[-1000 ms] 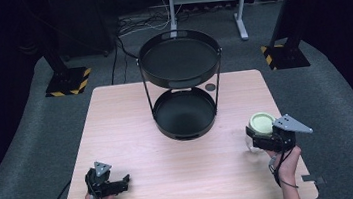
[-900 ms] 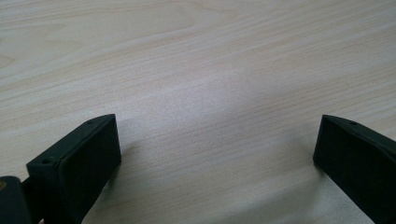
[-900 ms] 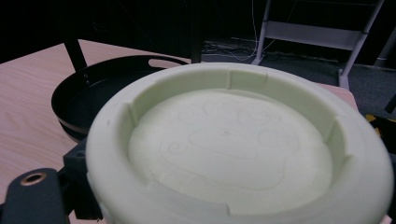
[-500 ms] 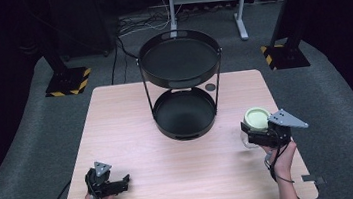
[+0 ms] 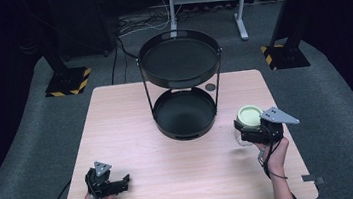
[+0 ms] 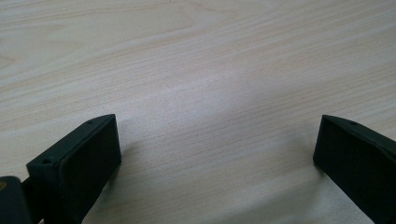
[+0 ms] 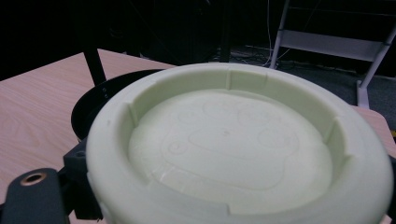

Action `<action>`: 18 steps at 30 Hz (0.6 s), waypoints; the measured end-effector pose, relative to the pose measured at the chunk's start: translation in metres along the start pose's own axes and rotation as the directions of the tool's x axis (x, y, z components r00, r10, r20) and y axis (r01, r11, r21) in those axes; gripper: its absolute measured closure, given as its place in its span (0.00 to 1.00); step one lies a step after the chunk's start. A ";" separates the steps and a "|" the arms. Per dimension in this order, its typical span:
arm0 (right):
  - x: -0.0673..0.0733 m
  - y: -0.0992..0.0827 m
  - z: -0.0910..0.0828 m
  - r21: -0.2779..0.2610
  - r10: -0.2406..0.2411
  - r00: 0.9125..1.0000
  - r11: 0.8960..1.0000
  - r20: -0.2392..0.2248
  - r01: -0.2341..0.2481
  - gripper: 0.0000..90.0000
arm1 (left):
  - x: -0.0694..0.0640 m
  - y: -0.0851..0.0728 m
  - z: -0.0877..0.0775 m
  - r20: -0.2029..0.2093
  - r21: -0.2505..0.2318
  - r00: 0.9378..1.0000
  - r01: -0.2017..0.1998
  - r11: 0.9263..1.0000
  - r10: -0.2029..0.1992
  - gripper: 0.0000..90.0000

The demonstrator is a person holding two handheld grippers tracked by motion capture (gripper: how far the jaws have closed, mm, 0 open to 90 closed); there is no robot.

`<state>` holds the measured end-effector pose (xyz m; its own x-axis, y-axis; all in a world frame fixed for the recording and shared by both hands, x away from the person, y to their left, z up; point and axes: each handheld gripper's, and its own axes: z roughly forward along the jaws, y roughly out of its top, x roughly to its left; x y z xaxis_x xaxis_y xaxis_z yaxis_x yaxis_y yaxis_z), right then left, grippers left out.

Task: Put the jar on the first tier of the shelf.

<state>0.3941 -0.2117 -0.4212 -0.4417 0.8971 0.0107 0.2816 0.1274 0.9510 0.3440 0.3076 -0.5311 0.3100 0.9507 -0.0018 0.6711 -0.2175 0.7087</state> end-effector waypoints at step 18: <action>0.005 0.006 0.012 0.009 -0.003 1.000 1.000 -0.017 0.003 0.12 | 0.000 0.000 0.000 0.000 0.000 1.000 0.000 1.000 0.000 0.00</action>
<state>0.4040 -0.2015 -0.4192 -0.4565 0.8896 0.0133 0.2878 0.1336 0.9483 0.3440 0.3076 -0.5311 0.3100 0.9507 -0.0018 0.6710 -0.2175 0.7088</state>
